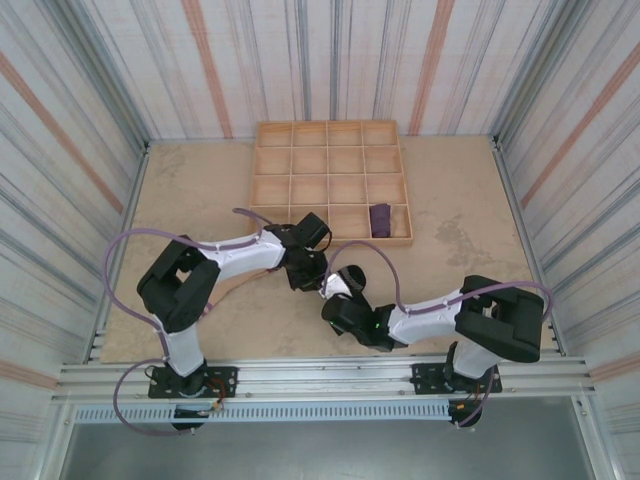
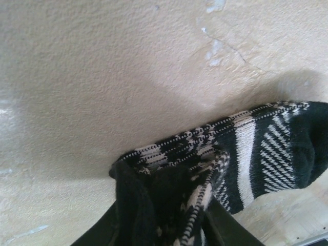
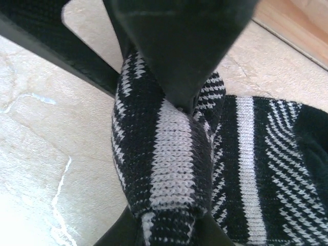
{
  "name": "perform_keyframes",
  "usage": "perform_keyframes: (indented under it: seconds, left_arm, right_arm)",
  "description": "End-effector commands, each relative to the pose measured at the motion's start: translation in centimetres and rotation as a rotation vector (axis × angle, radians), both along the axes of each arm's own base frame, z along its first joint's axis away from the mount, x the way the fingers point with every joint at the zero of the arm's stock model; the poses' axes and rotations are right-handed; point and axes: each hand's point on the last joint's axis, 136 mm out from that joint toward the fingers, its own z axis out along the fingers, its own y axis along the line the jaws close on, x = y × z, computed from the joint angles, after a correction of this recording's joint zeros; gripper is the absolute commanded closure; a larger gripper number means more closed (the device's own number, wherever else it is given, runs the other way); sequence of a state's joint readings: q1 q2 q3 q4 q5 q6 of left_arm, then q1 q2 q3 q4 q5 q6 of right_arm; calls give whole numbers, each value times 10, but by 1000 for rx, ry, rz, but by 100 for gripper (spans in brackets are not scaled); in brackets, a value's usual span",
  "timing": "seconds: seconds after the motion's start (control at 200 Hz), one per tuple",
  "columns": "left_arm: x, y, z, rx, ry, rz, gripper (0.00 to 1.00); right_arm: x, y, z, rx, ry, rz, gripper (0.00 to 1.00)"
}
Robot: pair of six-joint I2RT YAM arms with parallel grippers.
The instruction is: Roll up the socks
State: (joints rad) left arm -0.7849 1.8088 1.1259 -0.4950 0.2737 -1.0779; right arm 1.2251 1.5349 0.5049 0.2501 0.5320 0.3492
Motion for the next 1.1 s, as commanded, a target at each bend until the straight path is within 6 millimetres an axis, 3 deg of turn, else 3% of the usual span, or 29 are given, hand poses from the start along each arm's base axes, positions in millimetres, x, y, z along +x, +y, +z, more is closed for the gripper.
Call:
perform_keyframes:
  seconds: [0.0,0.03,0.2,0.361,0.511,0.636,0.801,1.092]
  left_arm:
    - [-15,17,-8,51,43,6,56]
    - [-15,16,-5,43,37,6,48]
    - [-7,15,17,-21,-72,26,28]
    - [2,10,37,-93,-229,35,21]
    - [-2,9,43,-82,-285,22,22]
    - [-6,11,44,-60,-326,12,30]
    - [-10,0,29,-64,-285,-21,38]
    - [-13,-20,12,-18,-240,-91,43]
  right_arm:
    - [-15,-18,-21,27,155,-51,100]
    - [-17,-20,-25,48,191,-61,100]
    - [-26,-34,-40,215,406,-137,100]
    - [-39,-46,-53,347,603,-216,100]
    - [-49,-56,-64,418,735,-307,100]
    - [-58,-66,-75,449,811,-389,100]
    - [-65,-73,-88,494,904,-465,100]
    - [-71,-77,-104,565,996,-549,100]
